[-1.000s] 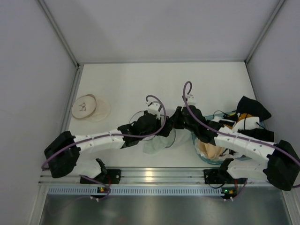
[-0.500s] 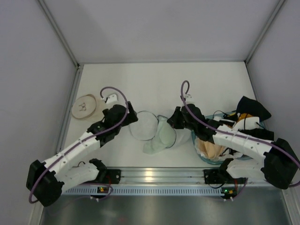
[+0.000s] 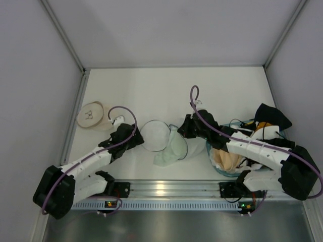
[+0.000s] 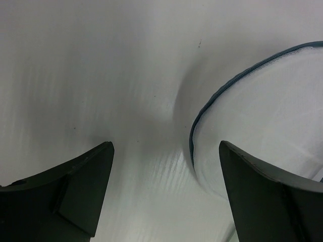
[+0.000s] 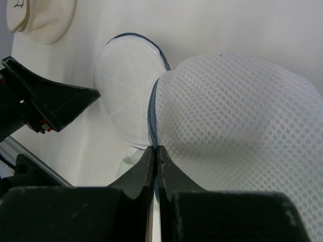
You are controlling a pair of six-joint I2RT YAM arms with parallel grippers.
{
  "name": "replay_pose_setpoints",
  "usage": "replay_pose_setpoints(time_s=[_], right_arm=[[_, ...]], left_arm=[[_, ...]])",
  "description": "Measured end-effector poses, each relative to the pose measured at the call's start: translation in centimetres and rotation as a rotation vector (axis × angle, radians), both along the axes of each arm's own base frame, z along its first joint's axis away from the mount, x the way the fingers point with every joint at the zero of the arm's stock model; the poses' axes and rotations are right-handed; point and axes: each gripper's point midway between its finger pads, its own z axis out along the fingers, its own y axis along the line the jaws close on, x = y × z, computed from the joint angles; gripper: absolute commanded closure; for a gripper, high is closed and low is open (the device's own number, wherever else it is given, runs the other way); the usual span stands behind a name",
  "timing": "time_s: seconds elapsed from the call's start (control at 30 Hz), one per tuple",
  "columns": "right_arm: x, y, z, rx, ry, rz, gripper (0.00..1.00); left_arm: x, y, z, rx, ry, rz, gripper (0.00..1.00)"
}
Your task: Place the bra in the laundry bag and zip it closed
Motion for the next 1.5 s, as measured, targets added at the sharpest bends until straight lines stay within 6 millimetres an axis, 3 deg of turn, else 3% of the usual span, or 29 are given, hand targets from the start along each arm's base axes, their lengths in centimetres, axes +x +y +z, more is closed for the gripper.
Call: replay_pose_setpoints(time_s=[0.33,0.43,0.47,0.57,0.6,0.7,0.8,0.9,0.93,1.03,1.07,1.13,1.23,1.4,1.5], right_arm=[[-0.2,0.2,-0.2,-0.004,0.004,0.022,1.0],[-0.3,0.1,-0.2,-0.006,0.004,0.023,1.0],[-0.3,0.1,-0.2,-0.007,0.005,0.023,1.0],[-0.3,0.1,-0.2,-0.008,0.005,0.023,1.0],[-0.3,0.1,-0.2,-0.011,0.008,0.023,1.0],[0.0,0.0,0.2,-0.013,0.012,0.016,1.0],[0.7,-0.4,0.8,-0.007,0.018,-0.01,1.0],[1.8,-0.8,1.9,0.015,0.028,-0.05,1.0],[1.9,-0.8,2.2,0.024,0.031,-0.057,1.0],[2.3,-0.7,3.0,0.066,0.045,-0.075,1.0],[2.3,-0.6,3.0,0.076,0.055,-0.076,1.0],[2.1,-0.4,3.0,0.093,0.072,-0.071,1.0],[2.0,0.1,2.6,0.1,0.091,-0.057,1.0],[1.7,0.1,-0.7,0.021,0.16,-0.037,1.0],[1.3,-0.5,-2.0,-0.035,0.179,-0.021,1.0]], left_arm=[[2.2,-3.7,-0.1,-0.156,-0.064,-0.091,0.24],[2.7,-4.5,-0.2,-0.176,-0.067,-0.113,0.33],[2.9,-4.7,-0.3,-0.18,-0.068,-0.119,0.46],[2.8,-5.0,-0.8,-0.179,-0.054,-0.138,0.69],[2.8,-5.0,-0.8,-0.176,-0.055,-0.146,0.84],[2.7,-5.0,0.6,-0.178,-0.079,-0.161,1.0],[3.4,-4.9,5.4,-0.16,-0.122,-0.166,1.0],[5.4,-4.8,14.7,-0.119,-0.228,-0.171,1.0],[6.1,-4.7,18.9,-0.098,-0.282,-0.177,1.0],[6.2,-4.4,27.5,-0.041,-0.383,-0.199,1.0],[5.8,-4.4,29.6,-0.016,-0.404,-0.211,1.0],[4.7,-5.2,31.4,0.034,-0.408,-0.251,1.0],[3.6,-6.8,29.7,0.145,-0.336,-0.323,1.0],[3.4,-7.1,22.0,0.313,-0.1,-0.36,1.0],[2.5,-6.4,19.7,0.342,-0.024,-0.352,1.0]])
